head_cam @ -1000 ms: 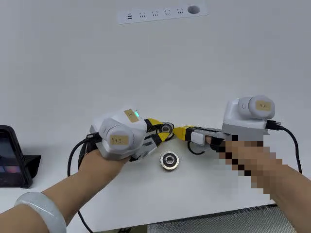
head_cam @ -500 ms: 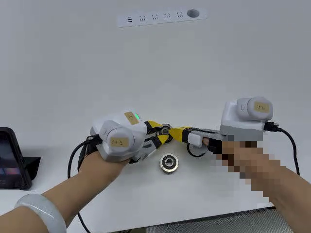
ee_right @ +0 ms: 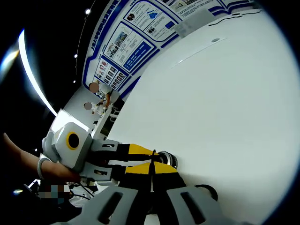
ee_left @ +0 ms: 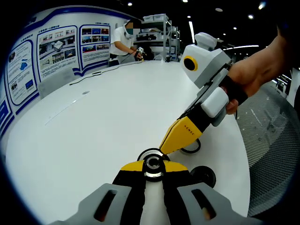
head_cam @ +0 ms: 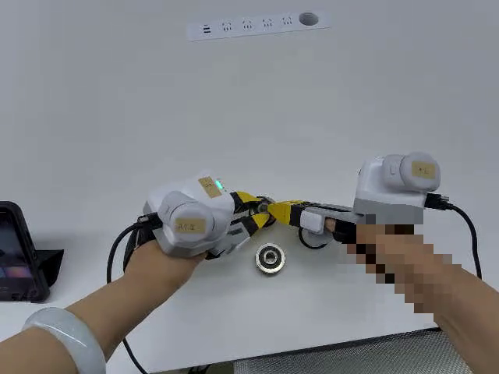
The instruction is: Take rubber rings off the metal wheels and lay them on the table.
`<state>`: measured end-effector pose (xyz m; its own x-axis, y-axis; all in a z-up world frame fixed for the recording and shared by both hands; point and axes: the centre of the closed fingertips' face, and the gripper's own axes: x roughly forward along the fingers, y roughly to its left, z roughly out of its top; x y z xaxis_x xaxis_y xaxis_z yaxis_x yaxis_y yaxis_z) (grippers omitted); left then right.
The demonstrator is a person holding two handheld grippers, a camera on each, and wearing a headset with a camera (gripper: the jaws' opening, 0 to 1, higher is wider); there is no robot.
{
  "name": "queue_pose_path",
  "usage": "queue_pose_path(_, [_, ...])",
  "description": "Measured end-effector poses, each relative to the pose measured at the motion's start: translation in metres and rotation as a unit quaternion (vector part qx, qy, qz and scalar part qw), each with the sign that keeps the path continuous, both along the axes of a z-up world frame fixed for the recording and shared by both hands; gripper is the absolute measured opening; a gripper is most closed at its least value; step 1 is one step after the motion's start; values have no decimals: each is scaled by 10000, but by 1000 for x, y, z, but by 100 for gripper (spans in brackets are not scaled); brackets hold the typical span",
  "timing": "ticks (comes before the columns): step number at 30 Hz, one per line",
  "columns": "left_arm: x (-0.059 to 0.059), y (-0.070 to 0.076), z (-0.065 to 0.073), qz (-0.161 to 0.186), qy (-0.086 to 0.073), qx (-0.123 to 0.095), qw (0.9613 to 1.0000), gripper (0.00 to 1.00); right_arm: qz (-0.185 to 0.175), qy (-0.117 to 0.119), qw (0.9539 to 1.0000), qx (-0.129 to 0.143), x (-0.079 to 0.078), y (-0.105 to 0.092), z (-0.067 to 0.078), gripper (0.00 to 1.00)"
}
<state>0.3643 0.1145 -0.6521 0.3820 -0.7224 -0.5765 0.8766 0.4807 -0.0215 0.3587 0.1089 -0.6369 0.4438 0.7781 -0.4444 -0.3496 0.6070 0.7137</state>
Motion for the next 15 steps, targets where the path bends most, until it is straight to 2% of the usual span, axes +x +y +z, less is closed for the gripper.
queue_pose_path(6, [0, 0, 1, -41, -4, -29, 10000, 14, -55, 40, 10000, -70, 0, -2, -3, 2])
queue_pose_path(15, [-4, 4, 8, -102, -193, -101, 9997, 18, -66, 54, 9999, -112, 0, -2, -5, 2])
